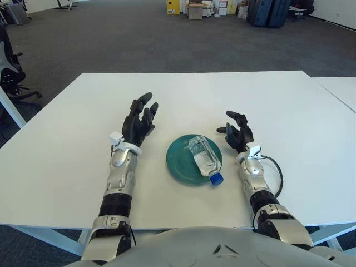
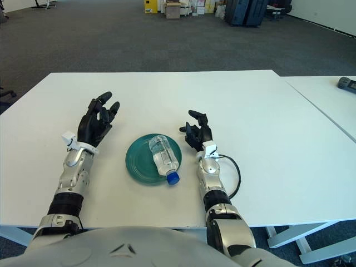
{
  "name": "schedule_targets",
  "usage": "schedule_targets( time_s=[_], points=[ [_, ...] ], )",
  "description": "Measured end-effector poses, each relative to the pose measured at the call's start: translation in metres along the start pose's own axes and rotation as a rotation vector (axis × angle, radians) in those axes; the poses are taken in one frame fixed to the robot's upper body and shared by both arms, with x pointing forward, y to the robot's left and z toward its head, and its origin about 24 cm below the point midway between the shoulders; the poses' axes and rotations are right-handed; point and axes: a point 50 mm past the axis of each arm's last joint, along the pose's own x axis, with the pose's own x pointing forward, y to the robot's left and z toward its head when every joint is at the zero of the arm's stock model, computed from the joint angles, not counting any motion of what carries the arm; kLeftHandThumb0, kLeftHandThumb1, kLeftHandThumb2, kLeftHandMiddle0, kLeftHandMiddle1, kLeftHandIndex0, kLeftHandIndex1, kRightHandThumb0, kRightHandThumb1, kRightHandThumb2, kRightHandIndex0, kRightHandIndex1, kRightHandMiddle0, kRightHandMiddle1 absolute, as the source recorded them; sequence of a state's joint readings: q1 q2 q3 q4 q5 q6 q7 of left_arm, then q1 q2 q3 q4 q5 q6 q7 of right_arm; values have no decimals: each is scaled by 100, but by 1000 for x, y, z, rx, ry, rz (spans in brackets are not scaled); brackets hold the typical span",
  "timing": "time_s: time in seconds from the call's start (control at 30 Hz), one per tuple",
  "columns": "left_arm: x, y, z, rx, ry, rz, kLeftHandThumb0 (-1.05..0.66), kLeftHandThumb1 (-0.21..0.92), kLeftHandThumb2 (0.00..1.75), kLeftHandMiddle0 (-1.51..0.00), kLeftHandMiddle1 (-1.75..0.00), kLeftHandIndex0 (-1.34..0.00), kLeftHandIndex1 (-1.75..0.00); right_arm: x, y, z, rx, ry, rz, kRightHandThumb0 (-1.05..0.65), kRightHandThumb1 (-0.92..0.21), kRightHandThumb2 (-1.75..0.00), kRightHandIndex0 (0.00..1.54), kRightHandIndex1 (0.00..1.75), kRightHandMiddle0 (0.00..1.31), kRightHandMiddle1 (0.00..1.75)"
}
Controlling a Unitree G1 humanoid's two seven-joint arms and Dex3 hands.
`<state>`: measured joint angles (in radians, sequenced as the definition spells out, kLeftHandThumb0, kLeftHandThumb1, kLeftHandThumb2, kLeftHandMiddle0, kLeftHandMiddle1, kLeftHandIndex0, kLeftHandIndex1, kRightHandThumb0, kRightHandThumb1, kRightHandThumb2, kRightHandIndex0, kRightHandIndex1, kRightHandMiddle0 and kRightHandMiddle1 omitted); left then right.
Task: Put the bottle into the plate.
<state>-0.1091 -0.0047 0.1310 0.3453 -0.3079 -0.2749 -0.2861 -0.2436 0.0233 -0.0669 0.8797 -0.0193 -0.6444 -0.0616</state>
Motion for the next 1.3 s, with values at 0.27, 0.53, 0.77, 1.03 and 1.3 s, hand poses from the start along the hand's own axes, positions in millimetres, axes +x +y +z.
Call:
schedule_targets(
  time_s=[0.27,0.53,0.77,1.03,1.3],
  points=[
    [-5,7,-11,-12,42,35,-80,92,96,-29,0,0,-55,0,-2,0,4,4,-4,-57,-92,-74,62,98,10,98],
    [-7,8,-17,16,63,37,-83,92,96,-25,0,0,-47,-1,-3,0,4,12,-8,-59,-92,-77,62,93,11,97],
    [-12,7,-26,73,106,23,-89,92,99,-14,-1,0,-23,-2,-4,0,3,18,-1,-63,-92,-79,61,87,11,96],
    [-24,8,-42,131,174,29,-95,92,103,-4,0,0,-2,-3,-4,0,4,30,17,-67,-92,-80,61,78,8,94],
    [-20,14,-50,201,186,54,-92,92,104,-6,-1,-3,-2,-4,-4,0,5,37,29,-68,-92,-78,60,74,7,93]
  ],
)
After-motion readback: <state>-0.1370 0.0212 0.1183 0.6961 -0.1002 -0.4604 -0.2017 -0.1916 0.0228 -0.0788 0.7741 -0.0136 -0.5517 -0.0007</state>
